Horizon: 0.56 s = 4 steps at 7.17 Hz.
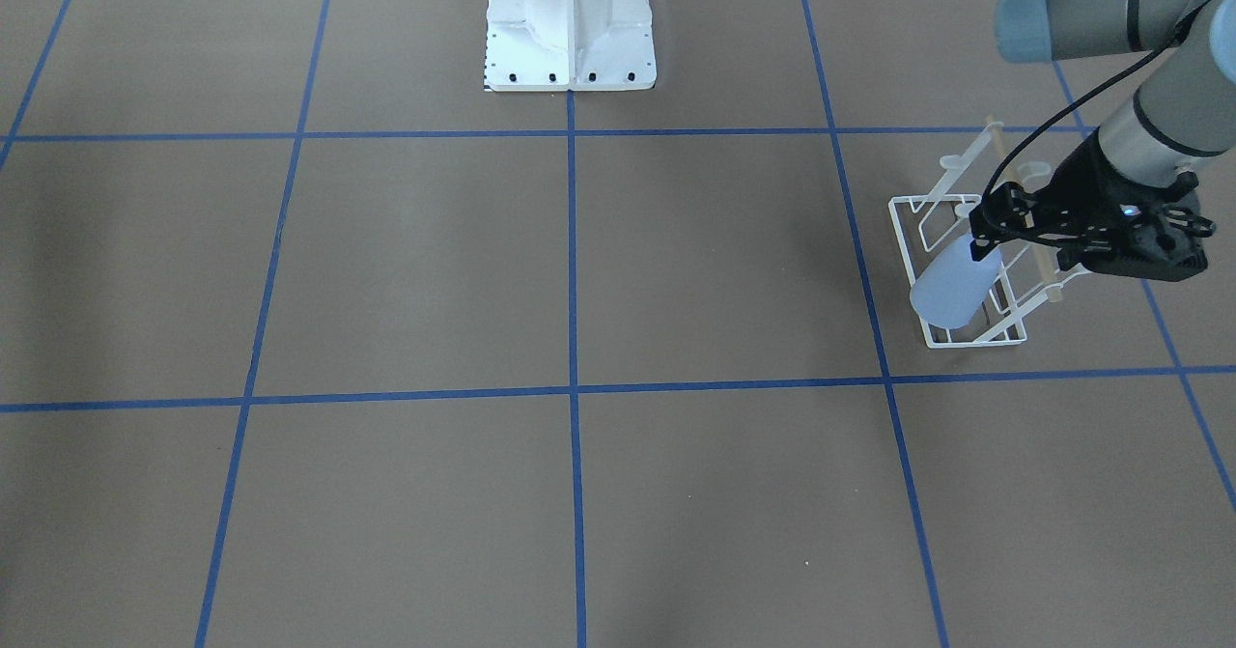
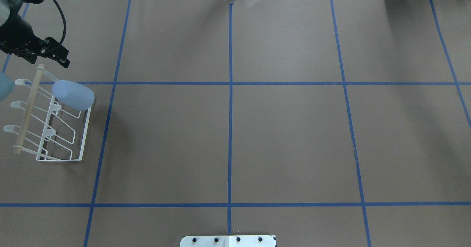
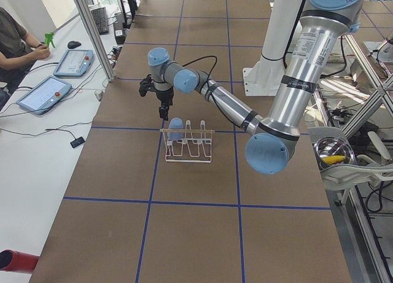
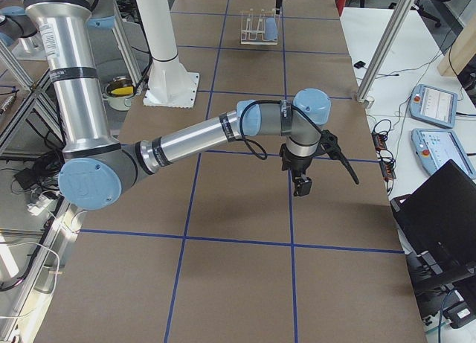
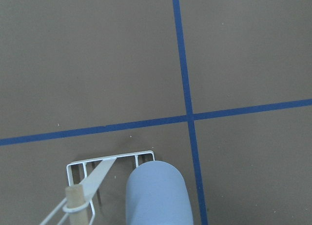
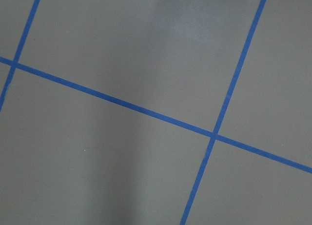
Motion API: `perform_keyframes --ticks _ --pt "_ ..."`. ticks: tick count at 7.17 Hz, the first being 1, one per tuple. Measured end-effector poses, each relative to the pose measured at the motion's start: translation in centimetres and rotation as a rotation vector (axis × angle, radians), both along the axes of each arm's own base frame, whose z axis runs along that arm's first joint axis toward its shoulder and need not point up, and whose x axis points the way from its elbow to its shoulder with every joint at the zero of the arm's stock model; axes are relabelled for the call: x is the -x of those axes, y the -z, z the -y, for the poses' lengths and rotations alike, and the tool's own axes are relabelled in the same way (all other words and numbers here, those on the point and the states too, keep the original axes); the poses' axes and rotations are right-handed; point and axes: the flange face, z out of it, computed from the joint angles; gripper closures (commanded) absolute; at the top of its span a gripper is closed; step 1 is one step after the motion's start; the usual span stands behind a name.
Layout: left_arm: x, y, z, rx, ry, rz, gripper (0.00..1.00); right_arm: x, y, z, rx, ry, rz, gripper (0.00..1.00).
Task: Hang cup on cup holder
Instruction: 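Open the left gripper and lift it away from the cup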
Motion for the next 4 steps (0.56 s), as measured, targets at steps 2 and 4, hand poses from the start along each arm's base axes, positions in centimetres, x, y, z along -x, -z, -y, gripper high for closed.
perform_keyframes --ticks 2,4 --pt "7.2 -3.3 1.6 -0.081 -0.011 0.043 0.02 0.3 0.9 0.7 -0.01 0.005 -0.013 0.0" --pt "14.7 -8.9 2.3 -0.104 -0.02 0.084 0.02 0.4 1.1 0.9 -0.008 0.005 -0.026 0.0"
